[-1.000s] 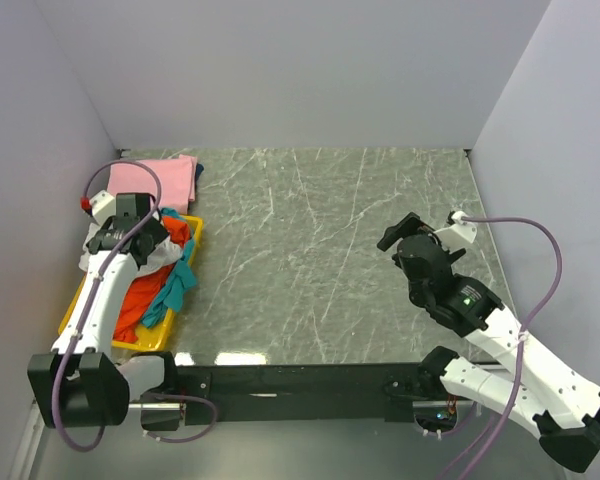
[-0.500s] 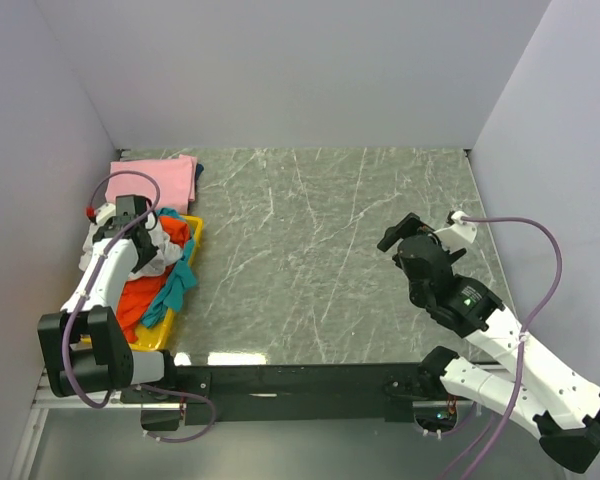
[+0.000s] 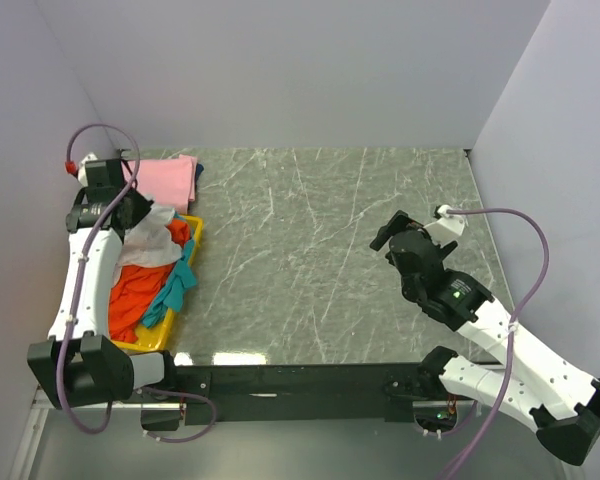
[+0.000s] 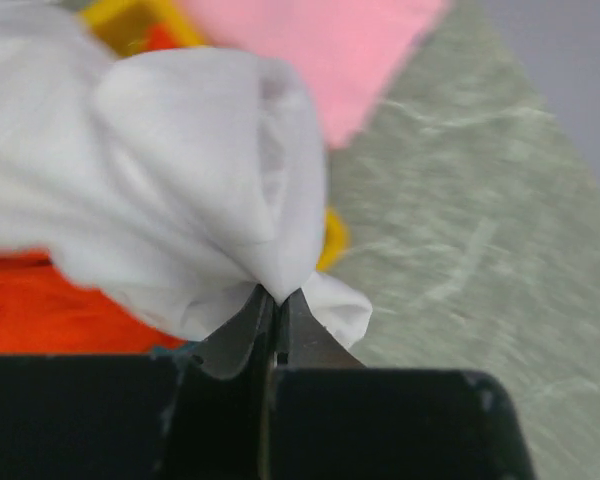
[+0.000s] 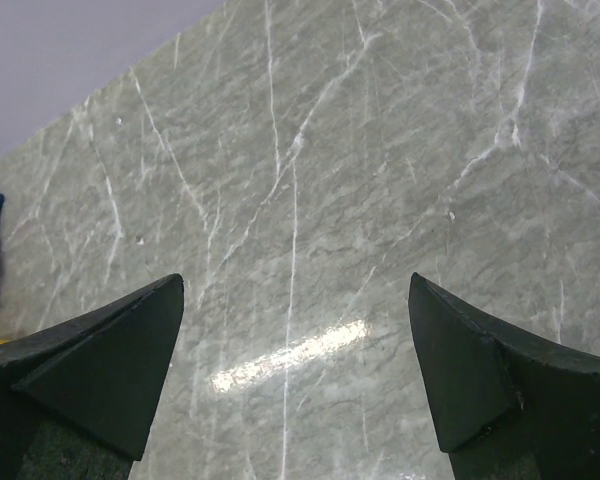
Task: Fold and stack the t-shirts
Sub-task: Grab the tshirt from the pile, then move the tshirt to the center of the board
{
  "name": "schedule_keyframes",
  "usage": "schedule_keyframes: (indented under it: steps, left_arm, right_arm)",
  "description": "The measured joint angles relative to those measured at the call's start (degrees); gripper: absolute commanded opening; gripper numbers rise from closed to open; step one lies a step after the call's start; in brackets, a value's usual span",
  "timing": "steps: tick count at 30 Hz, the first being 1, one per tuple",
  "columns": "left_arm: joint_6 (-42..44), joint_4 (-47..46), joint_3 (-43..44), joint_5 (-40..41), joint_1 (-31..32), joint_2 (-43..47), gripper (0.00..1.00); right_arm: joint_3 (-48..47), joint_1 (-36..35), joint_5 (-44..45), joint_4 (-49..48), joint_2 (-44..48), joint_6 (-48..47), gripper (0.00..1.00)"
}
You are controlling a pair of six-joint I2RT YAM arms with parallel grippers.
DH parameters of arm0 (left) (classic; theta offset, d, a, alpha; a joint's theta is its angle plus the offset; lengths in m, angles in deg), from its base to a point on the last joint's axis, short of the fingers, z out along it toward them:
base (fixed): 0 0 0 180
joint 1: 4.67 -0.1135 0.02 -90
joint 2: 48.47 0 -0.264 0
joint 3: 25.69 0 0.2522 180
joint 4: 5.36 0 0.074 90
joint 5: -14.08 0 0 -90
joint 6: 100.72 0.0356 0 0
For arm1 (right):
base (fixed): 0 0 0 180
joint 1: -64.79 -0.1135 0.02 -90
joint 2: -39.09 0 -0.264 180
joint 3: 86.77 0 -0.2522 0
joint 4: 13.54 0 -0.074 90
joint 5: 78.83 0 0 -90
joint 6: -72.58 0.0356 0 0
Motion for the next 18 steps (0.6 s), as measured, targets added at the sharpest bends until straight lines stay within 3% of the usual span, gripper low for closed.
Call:
schedule_keyframes:
  steps: [8,18]
  left_arm:
    - [-3.1,-9.5,4.2,-18.2,3.3,3.7,0.01]
    - [-7.5,-19.8,12.1,-26.0,26.3,1.0,0.04]
  right_arm:
    - [0.0,0.0,-0.3,-0.1,-0.9,-0.8,0.99]
    - [-0.1,0.0,-0.2,-0.9,-0.6,-0.9,0.98]
